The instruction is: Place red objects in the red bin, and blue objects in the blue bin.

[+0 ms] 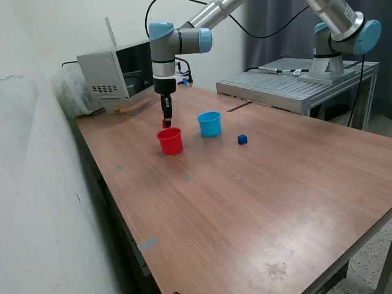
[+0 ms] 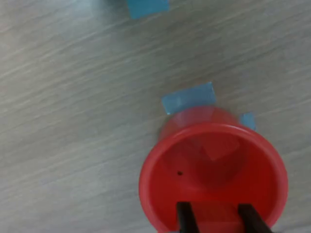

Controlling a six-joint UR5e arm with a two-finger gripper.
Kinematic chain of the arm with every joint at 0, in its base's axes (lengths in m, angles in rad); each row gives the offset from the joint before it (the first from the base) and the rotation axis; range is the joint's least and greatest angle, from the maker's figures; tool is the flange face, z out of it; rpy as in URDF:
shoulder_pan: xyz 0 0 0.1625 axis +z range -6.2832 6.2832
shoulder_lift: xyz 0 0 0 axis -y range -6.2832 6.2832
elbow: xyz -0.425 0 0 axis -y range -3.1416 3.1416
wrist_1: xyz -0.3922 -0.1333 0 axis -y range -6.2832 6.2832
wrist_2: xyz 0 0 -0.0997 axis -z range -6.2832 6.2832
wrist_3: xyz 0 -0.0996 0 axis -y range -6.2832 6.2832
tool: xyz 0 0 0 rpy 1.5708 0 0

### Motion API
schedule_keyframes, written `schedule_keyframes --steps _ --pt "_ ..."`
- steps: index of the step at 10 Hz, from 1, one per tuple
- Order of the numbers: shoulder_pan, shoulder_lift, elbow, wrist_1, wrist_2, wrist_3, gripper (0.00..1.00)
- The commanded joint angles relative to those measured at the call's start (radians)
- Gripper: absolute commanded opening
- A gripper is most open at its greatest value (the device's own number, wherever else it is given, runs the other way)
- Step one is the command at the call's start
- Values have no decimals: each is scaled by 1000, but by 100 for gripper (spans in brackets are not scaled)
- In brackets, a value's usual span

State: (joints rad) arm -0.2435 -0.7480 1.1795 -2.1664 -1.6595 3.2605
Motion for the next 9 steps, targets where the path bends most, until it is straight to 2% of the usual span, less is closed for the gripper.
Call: schedule_keyframes --steps 1,4,5,6,7,9 --pt "0 16 -14 -1 -5 -1 100" --pt "0 16 -11 -1 -6 -1 100" --pt "0 16 -5 -1 -20 -1 100" --pt "1 4 -1 -1 -57 -1 100" --pt "3 -46 56 0 -75 -1 100" --pt "7 -137 155 0 -72 1 100"
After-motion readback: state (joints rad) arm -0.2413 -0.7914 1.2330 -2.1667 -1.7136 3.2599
